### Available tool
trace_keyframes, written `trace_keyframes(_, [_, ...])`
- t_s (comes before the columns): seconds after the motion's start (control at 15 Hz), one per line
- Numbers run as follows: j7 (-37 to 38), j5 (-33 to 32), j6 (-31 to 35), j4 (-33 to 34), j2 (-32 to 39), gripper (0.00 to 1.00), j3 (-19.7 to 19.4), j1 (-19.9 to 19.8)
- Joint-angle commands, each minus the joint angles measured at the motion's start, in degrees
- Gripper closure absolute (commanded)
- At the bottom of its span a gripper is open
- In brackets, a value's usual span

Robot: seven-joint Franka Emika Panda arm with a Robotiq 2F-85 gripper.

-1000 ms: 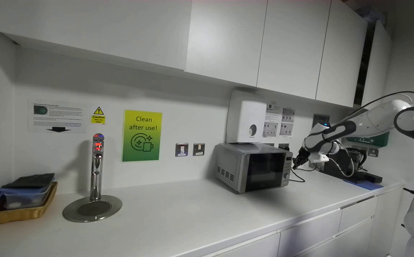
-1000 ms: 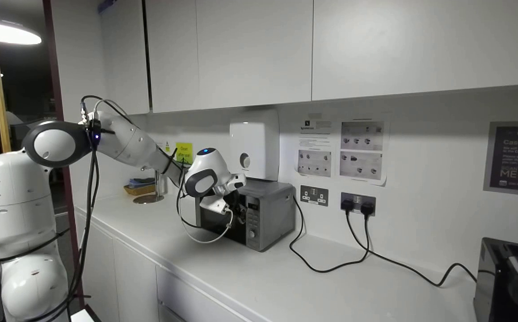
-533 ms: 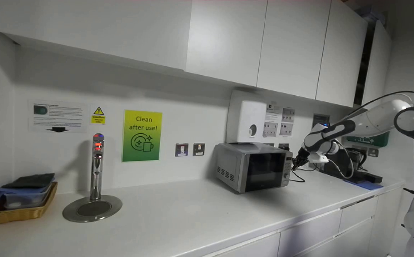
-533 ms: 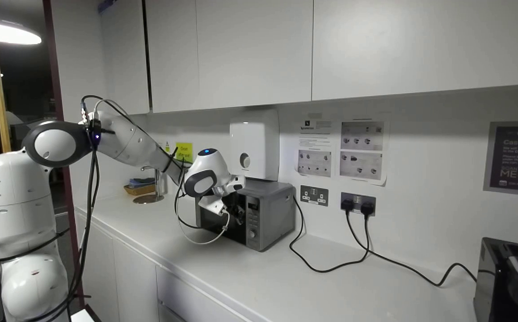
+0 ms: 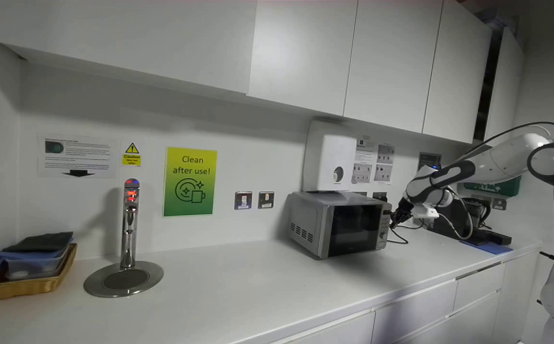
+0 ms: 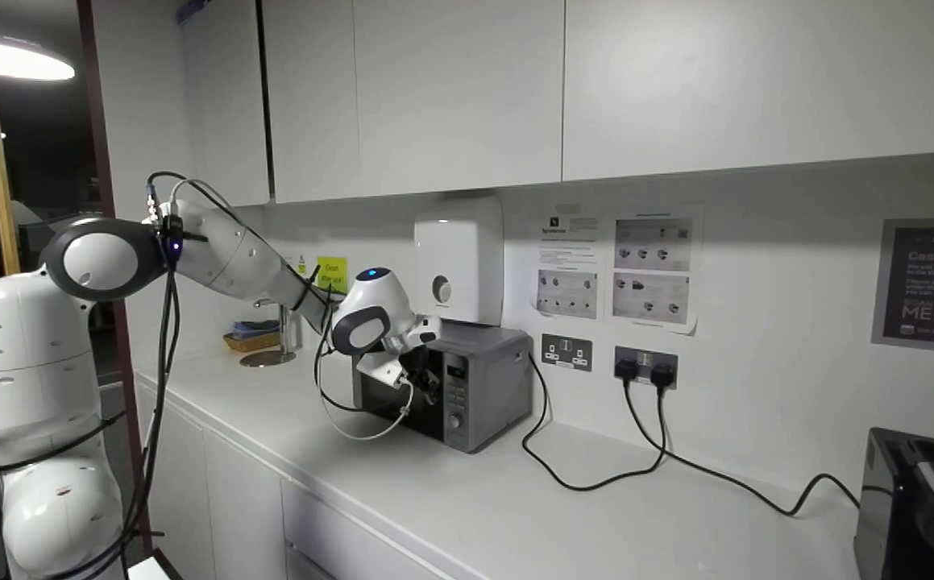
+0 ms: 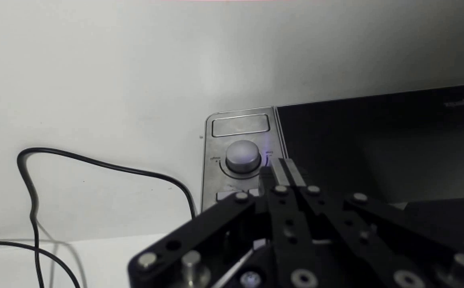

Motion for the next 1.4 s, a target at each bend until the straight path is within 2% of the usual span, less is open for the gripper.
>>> trace_keyframes(0.0, [-1.28, 1.42, 0.22, 1.37, 1.04, 1.00, 0.43, -0.15])
trace_keyframes(0.4, [-1.87, 0.91, 0.58, 3.16, 2.66, 1.00, 0.62, -0.29])
trace_keyframes(0.87, [-5.97, 2.25, 2.24, 4.18, 3.81, 1.00, 1.18, -0.40])
trace_keyframes(1.33, [-13.41, 8.32, 5.81, 3.62, 3.61, 1.00, 1.27, 0.03])
